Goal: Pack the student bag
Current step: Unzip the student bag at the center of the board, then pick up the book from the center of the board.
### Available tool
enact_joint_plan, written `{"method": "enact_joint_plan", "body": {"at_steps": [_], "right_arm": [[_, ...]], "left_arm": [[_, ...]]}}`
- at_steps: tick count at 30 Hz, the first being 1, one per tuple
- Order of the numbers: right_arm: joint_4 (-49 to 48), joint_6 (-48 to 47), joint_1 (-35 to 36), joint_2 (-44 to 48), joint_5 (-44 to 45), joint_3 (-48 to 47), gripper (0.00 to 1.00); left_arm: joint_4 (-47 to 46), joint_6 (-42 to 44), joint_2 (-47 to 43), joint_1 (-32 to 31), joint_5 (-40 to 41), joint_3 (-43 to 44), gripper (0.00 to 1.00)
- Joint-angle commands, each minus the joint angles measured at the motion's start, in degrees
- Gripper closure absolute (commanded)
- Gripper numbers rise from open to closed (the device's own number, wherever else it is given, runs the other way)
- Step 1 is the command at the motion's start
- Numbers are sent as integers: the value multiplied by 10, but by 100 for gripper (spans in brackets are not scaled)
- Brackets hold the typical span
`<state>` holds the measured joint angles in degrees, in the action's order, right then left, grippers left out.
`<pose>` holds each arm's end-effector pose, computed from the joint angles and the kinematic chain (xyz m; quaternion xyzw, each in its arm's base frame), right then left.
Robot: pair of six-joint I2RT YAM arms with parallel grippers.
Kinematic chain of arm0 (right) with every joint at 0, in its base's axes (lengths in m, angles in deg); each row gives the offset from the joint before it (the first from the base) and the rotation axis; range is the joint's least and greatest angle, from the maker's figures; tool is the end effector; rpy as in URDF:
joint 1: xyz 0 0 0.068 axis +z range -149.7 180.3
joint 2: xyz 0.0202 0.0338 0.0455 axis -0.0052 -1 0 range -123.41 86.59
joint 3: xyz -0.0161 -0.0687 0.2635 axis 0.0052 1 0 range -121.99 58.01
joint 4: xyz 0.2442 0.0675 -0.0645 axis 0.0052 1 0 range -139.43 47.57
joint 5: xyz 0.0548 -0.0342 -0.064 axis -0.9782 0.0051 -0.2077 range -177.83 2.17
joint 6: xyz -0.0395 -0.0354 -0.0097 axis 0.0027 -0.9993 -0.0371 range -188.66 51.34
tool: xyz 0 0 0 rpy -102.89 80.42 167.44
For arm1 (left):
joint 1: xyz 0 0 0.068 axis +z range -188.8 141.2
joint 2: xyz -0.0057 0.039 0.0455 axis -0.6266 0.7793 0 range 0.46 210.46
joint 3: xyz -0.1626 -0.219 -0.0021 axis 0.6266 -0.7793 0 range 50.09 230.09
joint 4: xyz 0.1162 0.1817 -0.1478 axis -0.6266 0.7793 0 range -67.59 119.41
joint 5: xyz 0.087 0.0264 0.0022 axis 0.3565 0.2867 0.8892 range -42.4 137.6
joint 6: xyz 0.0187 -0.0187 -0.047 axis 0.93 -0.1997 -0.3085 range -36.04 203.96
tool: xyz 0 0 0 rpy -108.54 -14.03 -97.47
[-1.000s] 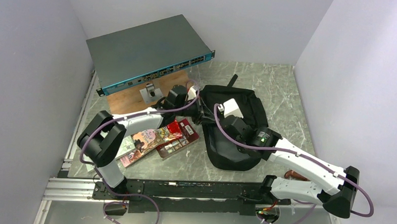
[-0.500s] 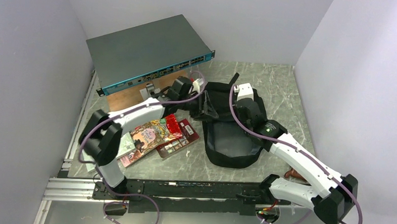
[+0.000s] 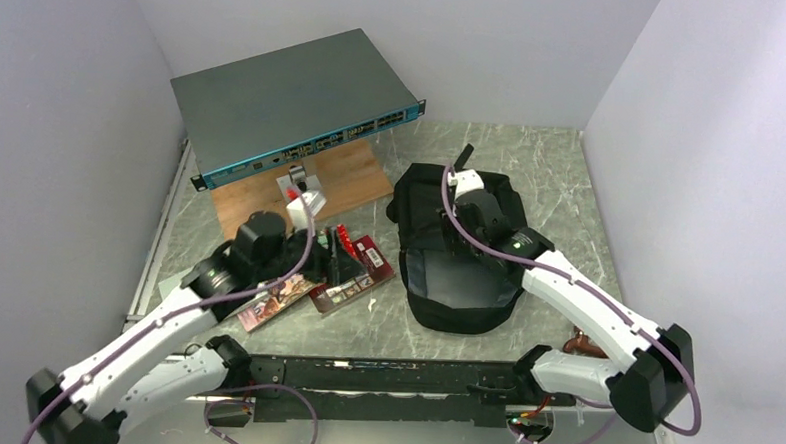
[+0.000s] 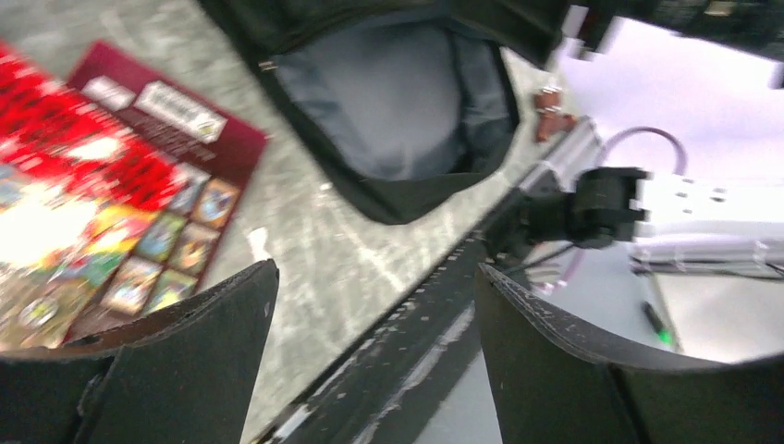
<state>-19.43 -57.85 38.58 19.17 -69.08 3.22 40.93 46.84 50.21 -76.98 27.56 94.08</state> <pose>0.2034 0.1459 0.2892 -0.1510 0.8932 0.0290 0.4225 0.1475 -0.1315 0.3059 0.1020 0.8263 -0.4421 0.3337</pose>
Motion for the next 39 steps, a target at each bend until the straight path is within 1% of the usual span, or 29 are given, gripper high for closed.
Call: {"method": "enact_joint_plan", "body": {"at_steps": [1, 3, 5, 7, 10, 12, 13, 14, 15, 18, 20, 22, 26, 32, 33, 36, 39], "right_arm": [[27, 70, 0, 75, -138, 4, 39], [9, 89, 2, 98, -177, 2, 28], [-35, 111, 6, 110, -228, 10, 22], [-104, 150, 16, 107, -265, 31, 18], [-230, 241, 41, 60, -317, 67, 16], [-303, 296, 65, 9, -330, 73, 16], [-345, 313, 79, -30, -330, 71, 16], [-366, 325, 90, -50, -333, 64, 16], [-378, 335, 96, -92, -336, 54, 16], [-416, 376, 100, -173, -338, 40, 20], [-447, 397, 100, -214, -344, 39, 22], [-456, 408, 100, -248, -339, 34, 24], [-466, 434, 100, -280, -322, 43, 24], [-535, 461, 85, -330, -349, 64, 24], [-543, 465, 79, -336, -359, 65, 25], [-555, 476, 59, -352, -381, 70, 32], [-559, 476, 48, -348, -382, 83, 32]], "left_arm": [[62, 30, -103, 0, 166, -67, 16], [77, 29, -139, 0, 198, -84, 16], [93, 23, -168, 0, 249, -93, 16], [106, 13, -187, 0, 279, -98, 16], [129, -16, -210, 0, 321, -112, 16], [146, -49, -218, 0, 355, -132, 17], [151, -68, -218, 0, 369, -143, 17], [154, -81, -216, 0, 376, -154, 18], [150, -92, -212, 0, 380, -164, 19], [133, -125, -193, 1, 392, -193, 22], [119, -135, -177, 1, 400, -208, 24], [108, -140, -161, 1, 408, -217, 25], [71, -141, -139, 0, 409, -240, 27], [58, -143, -133, 1, 418, -262, 27], [56, -141, -136, 1, 417, -264, 28], [59, -142, -139, 1, 416, -268, 28], [63, -146, -144, 1, 415, -275, 29]]}}
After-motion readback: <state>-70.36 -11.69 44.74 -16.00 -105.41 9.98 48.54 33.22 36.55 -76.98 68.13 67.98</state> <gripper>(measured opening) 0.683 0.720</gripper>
